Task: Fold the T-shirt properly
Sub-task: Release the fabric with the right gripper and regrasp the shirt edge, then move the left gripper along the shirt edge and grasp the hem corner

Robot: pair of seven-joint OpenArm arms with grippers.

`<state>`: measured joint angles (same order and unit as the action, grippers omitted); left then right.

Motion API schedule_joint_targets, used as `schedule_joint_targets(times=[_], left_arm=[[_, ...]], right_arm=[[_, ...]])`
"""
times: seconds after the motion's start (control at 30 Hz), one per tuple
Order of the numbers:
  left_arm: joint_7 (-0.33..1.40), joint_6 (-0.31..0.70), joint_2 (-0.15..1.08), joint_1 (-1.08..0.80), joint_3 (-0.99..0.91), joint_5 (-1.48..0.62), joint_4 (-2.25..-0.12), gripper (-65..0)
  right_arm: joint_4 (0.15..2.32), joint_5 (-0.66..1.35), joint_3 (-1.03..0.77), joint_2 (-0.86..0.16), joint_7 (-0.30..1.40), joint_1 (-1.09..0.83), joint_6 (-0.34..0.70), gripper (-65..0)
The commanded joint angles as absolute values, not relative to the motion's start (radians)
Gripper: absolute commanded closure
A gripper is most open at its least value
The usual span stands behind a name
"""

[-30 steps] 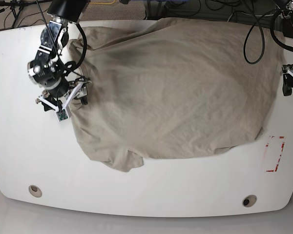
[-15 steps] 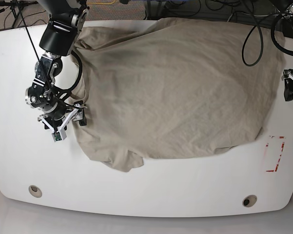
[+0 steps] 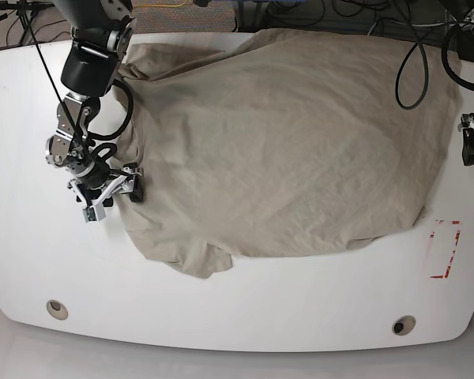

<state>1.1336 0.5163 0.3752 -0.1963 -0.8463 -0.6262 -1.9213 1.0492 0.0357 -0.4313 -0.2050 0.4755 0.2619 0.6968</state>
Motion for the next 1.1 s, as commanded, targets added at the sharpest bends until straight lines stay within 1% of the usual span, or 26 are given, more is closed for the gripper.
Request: schedule_joint_targets(times=[0.0,0.03,0.1,0.2,0.23,0.3,0.4,0.43,0.5,0.6,0.7,0.77,0.9,1.07], left_arm=[[1.110,0.513,0.398,-0.171,-0.848,-0.636,-1.934,-46.9],[1.112,0.512,0.398,-0.160,-0.842,-0.634,-1.934,-46.9],[1.113,0.512,0.398,-0.147,-0.820,-0.634,-1.933,-46.9],[1.113,0.512,0.398,-0.131,-0.783,-0.611,-1.917,-46.9],[1.109,0.512,0.398,-0.128,-0.768,-0.585,-1.906,-46.9],[1.107,0.512,0.395,-0.104,-0.737,-0.550,-1.883,-47.2],[1.107,0.512,0.394,-0.019,-0.676,-0.484,-1.821,-47.6],[1.107,0.513,0.394,-0.004,-0.667,-0.472,-1.808,-47.6],[1.107,0.515,0.392,0.050,-0.634,-0.427,-1.748,-47.8],[1.102,0.516,0.392,0.125,-0.607,-0.392,-1.659,-47.8],[1.075,0.515,0.392,0.206,-0.579,-0.367,-1.554,-48.1],[1.049,0.513,0.392,0.255,-0.553,-0.348,-1.466,-48.6],[0.989,0.513,0.394,0.335,-0.513,-0.314,-1.307,-51.0],[0.851,0.513,0.394,0.426,-0.458,-0.266,-1.067,-51.5]], right_arm=[[1.052,0.038,-0.430,-0.208,0.493,0.268,0.698,-44.2],[1.052,0.038,-0.430,-0.206,0.493,0.266,0.698,-43.8],[1.052,0.039,-0.430,-0.199,0.493,0.255,0.698,-40.7],[1.053,0.039,-0.429,-0.180,0.493,0.251,0.698,-33.0],[1.053,0.039,-0.427,-0.176,0.493,0.251,0.698,-29.3],[1.053,0.039,-0.427,-0.171,0.493,0.249,0.698,-24.7],[1.053,0.039,-0.427,-0.171,0.493,0.248,0.698,-17.1],[1.053,0.039,-0.427,-0.171,0.493,0.248,0.698,-15.9],[1.053,0.039,-0.427,-0.170,0.493,0.248,0.698,-10.1],[1.053,0.039,-0.427,-0.170,0.493,0.246,0.698,-4.3],[1.053,0.039,-0.427,-0.170,0.493,0.246,0.698,-1.0],[1.053,0.039,-0.427,-0.170,0.493,0.246,0.698,0.0],[1.058,0.039,-0.427,-0.170,0.493,0.243,0.698,0.0],[1.059,0.039,-0.427,-0.170,0.493,0.243,0.698,0.0]])
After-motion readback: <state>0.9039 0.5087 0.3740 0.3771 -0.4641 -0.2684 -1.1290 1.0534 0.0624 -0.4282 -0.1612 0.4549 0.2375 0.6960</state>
